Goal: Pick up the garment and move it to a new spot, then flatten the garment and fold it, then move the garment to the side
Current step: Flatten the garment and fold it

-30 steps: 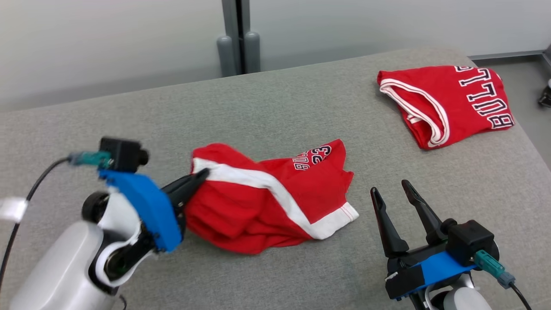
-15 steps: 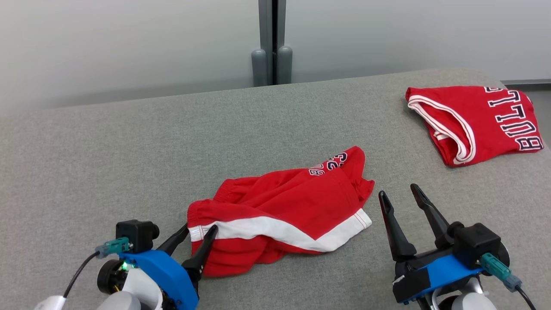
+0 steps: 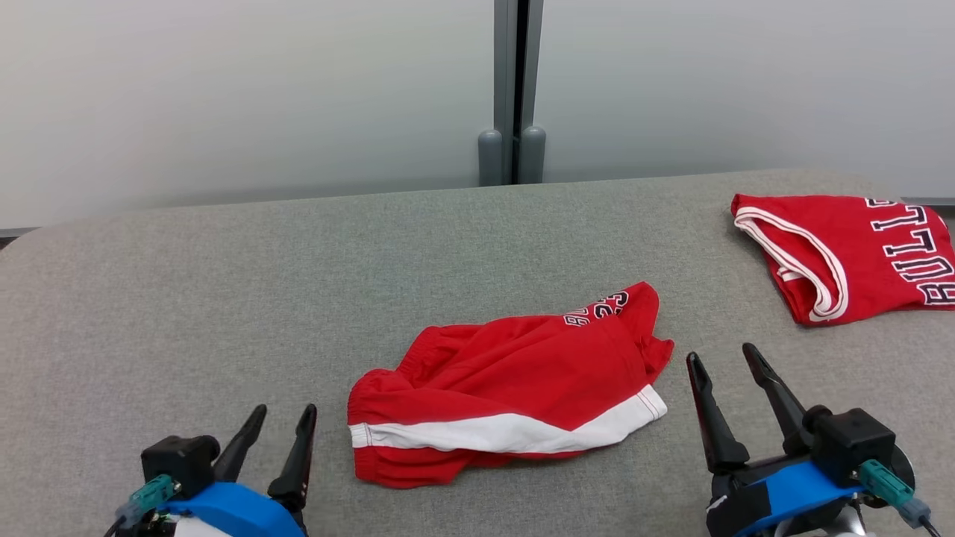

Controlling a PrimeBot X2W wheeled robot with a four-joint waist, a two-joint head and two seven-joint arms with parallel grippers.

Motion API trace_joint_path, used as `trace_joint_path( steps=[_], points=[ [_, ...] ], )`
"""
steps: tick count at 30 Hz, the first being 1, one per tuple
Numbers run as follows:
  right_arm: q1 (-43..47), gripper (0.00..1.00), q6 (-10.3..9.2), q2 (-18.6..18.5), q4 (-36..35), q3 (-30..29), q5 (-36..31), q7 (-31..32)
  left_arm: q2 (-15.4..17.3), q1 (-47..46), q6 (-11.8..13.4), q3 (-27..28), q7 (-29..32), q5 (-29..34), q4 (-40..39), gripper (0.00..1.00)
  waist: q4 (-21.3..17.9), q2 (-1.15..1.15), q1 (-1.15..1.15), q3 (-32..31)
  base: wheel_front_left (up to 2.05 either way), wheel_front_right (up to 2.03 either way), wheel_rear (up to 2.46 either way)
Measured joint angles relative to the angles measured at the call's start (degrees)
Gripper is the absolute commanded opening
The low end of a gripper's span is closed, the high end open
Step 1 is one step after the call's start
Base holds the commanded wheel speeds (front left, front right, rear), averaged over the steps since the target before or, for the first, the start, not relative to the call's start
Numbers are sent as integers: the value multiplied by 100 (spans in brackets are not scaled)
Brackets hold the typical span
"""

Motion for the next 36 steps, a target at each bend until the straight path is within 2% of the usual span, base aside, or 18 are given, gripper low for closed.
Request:
trace_joint_path(
  steps=[6,10,15,20,36],
  points=[
    [153,100,0,2,-41,-219,-2,11,-27,199,216,271,-575,283,-187,100,55,0,0,-184,0,0,0],
    [227,100,0,-1,18,-372,-1,10,-129,372,354,508,-647,570,-293,100,91,0,1,-239,0,0,0],
    [297,100,-1,-4,224,-525,45,58,-344,617,457,1057,-664,1058,-610,100,178,0,0,-297,0,0,0],
    [348,100,-1,1,434,-519,130,82,-477,951,426,1243,-664,1447,-639,100,234,0,0,-356,0,0,0],
    [338,100,-1,1,666,-415,220,110,-740,1128,255,1580,-664,1818,-612,100,266,0,1,-400,0,0,0]
  ],
)
